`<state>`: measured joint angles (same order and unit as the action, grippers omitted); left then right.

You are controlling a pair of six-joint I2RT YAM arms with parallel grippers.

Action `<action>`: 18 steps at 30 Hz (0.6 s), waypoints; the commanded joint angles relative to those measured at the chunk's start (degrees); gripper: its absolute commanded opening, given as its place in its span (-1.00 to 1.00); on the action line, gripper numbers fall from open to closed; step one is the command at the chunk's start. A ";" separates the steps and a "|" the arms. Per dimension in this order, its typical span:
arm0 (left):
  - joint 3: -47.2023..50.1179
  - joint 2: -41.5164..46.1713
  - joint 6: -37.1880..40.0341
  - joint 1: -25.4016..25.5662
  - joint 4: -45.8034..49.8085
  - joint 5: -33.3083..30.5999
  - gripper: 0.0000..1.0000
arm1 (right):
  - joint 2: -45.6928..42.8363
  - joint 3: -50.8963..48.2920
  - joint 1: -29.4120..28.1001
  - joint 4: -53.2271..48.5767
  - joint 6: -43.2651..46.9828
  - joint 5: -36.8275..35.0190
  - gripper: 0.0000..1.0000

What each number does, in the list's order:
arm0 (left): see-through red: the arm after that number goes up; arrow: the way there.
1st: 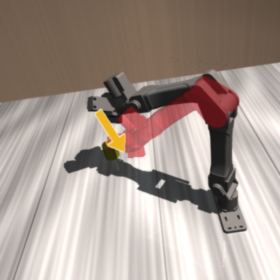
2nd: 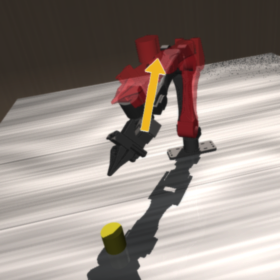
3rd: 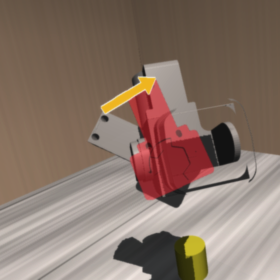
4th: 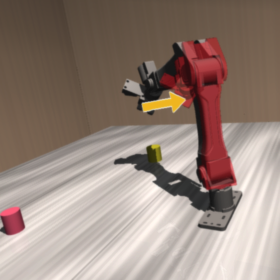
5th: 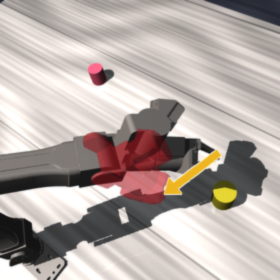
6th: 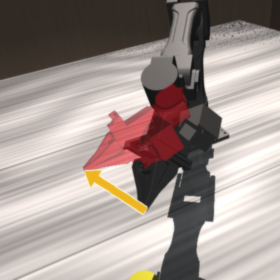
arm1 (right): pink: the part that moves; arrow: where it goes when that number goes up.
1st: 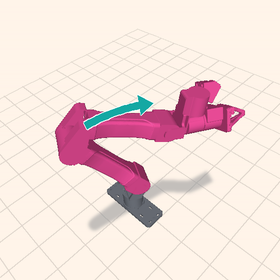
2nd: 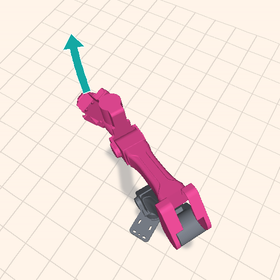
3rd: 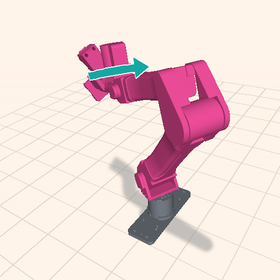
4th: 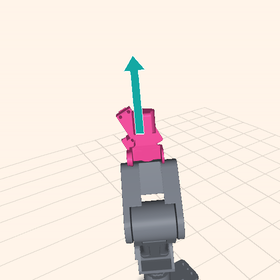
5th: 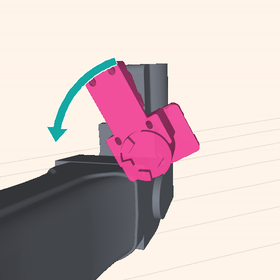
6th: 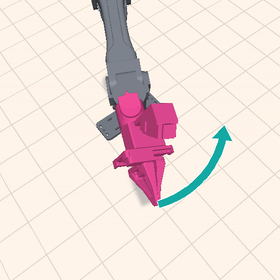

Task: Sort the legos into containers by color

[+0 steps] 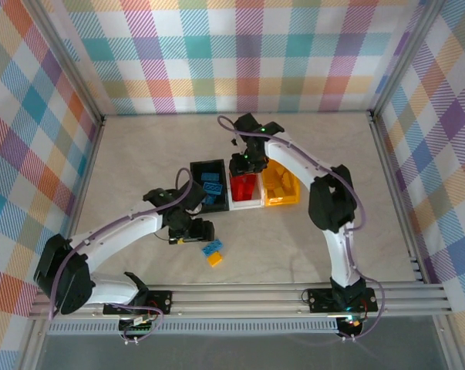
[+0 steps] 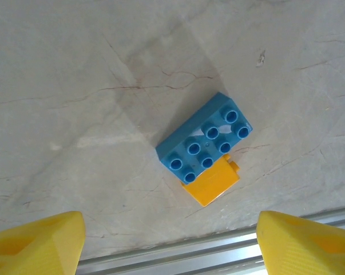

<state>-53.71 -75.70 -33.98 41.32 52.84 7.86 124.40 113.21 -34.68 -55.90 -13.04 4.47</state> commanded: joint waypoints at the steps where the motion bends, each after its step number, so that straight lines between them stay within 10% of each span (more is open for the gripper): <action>1: -0.44 -4.45 -3.44 3.62 -2.78 -0.99 0.59 | 1.31 4.44 0.56 -4.82 1.90 2.30 0.07; 18: -5.88 -21.50 -8.20 6.93 -9.28 -1.05 0.79 | -33.14 -30.68 0.75 1.84 -5.37 2.48 0.43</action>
<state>-57.74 -95.53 -40.97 47.29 44.12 7.38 91.35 86.72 -34.13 -54.96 -16.27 5.67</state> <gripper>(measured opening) 0.893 0.714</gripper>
